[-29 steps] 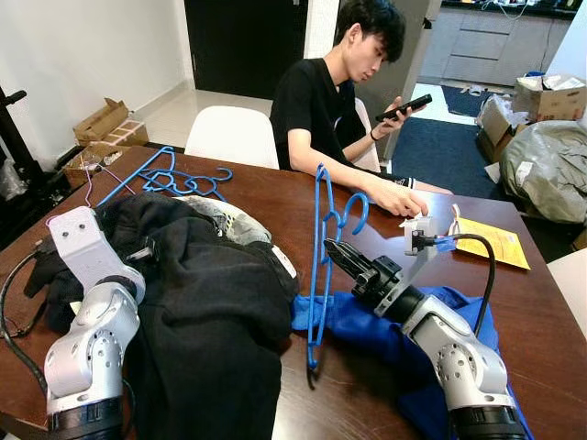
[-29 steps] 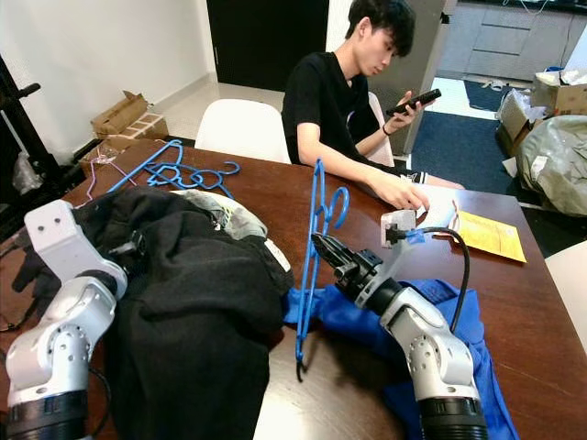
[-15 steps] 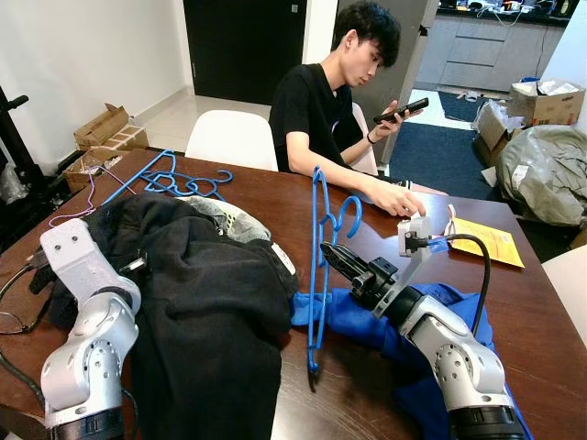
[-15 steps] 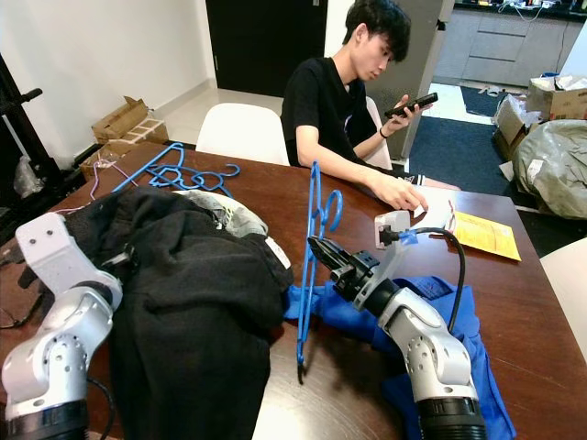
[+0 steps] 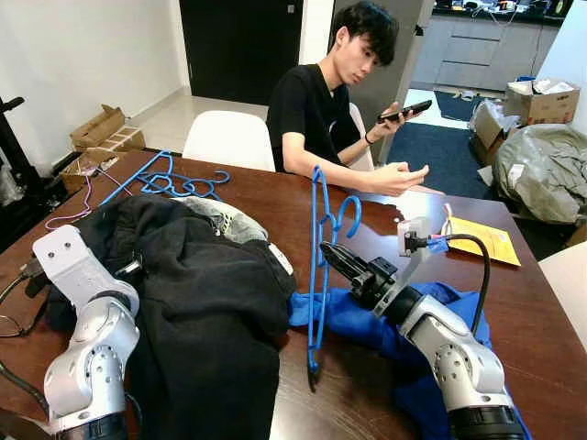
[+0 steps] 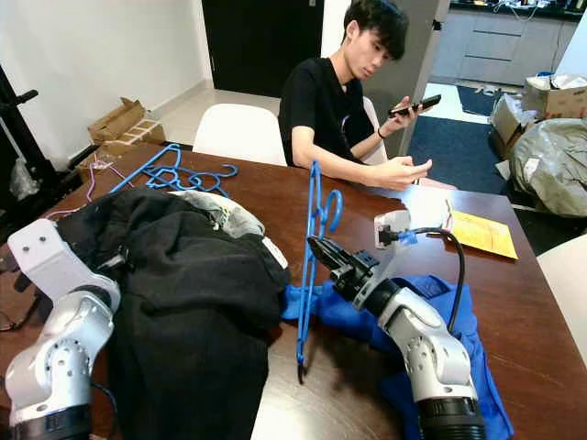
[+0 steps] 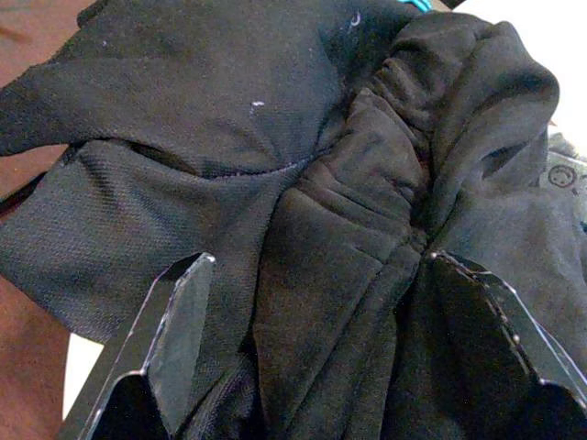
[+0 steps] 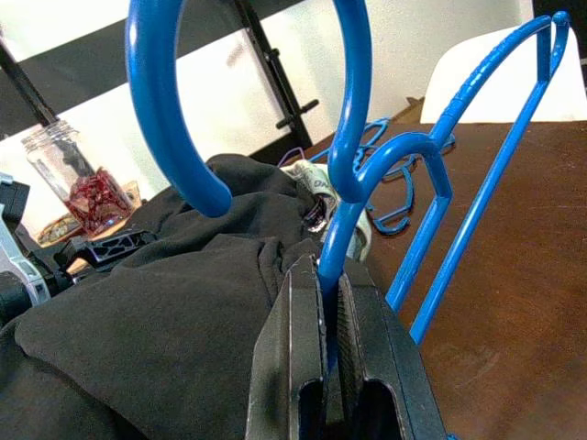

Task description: Hang hanger

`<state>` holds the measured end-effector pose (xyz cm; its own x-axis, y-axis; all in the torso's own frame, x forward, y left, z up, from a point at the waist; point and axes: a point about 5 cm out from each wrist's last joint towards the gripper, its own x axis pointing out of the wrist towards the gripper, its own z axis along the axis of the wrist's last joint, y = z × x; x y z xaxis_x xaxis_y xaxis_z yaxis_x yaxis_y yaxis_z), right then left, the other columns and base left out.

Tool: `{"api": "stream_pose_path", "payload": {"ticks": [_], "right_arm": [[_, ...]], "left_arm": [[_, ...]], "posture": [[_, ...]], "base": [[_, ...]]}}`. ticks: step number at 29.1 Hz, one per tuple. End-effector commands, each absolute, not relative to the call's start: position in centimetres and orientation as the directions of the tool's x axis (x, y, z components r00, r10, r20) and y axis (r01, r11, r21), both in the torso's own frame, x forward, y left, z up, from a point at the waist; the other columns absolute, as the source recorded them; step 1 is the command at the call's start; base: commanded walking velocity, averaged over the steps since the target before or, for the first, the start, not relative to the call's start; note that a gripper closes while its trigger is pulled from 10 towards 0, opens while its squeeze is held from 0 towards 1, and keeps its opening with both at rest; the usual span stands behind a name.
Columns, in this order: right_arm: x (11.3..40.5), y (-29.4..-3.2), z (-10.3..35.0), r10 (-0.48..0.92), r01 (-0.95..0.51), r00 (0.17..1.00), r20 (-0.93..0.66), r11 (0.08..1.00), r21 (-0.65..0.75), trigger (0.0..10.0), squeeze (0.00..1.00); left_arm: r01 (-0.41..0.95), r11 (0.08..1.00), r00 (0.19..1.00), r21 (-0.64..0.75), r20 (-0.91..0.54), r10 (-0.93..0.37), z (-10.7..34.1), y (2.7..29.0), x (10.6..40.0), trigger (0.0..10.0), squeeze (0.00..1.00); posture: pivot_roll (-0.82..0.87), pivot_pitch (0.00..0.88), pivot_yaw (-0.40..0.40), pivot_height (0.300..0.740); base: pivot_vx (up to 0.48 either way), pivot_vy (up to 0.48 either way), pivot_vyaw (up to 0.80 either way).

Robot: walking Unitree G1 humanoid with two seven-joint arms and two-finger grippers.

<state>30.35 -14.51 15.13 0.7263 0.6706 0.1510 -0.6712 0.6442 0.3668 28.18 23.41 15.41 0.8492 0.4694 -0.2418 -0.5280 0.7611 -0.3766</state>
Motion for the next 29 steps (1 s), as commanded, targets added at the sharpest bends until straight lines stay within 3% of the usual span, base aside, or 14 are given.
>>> {"api": "stream_pose_path", "payload": {"ticks": [1,3,4,5,25,27,29], "right_arm": [[30.3,-14.6,15.1,0.671,-0.672,0.727,0.148,0.651,0.352,10.0,0.0],[30.3,-14.6,15.1,0.671,-0.672,0.727,0.148,0.651,0.352,10.0,0.0],[30.3,-14.5,15.1,0.673,-0.674,0.725,0.146,0.649,0.352,10.0,0.0],[30.3,-14.4,15.1,0.676,-0.677,0.722,0.146,0.648,0.35,10.0,0.0],[30.3,-14.3,15.2,0.679,-0.681,0.72,0.146,0.647,0.343,10.0,0.0],[30.2,-14.4,15.2,0.679,-0.681,0.72,0.146,0.648,0.343,10.0,0.0],[30.2,-14.4,15.2,0.679,-0.681,0.72,0.146,0.648,0.343,10.0,0.0]], "left_arm": [[-0.568,0.731,0.823,-0.378,-0.274,0.498,14.6,23.8,27.7,10.0,0.0],[-0.568,0.731,0.823,-0.378,-0.274,0.498,14.6,23.8,27.7,10.0,0.0],[-0.572,0.725,0.82,-0.385,-0.287,0.494,14.2,23.9,27.7,4.6,0.0],[-0.568,0.723,0.822,-0.393,-0.307,0.479,13.8,23.7,27.8,0.0,0.0],[-0.476,0.765,0.875,-0.434,-0.321,0.362,13.4,22.9,28.7,0.0,0.0],[-0.347,0.814,0.938,-0.465,-0.19,0.291,15.8,21.8,29.3,0.0,0.0],[-0.347,0.814,0.938,-0.465,-0.19,0.291,15.8,21.8,29.3,0.0,0.0]], "posture": [[0.07,0.0,-0.04,0.74],[0.07,0.0,-0.04,0.74],[0.07,0.0,-0.043,0.74],[0.07,0.0,-0.043,0.74],[0.06,0.0,-0.041,0.74],[0.06,0.0,-0.042,0.74],[0.06,0.0,-0.042,0.74]], "base": [[0.0,0.0,0.0],[0.0,0.0,0.0],[0.0,0.0,0.0],[0.0,0.0,0.0],[0.0,0.0,0.0],[0.0,0.0,0.0],[0.0,0.0,0.0]]}}
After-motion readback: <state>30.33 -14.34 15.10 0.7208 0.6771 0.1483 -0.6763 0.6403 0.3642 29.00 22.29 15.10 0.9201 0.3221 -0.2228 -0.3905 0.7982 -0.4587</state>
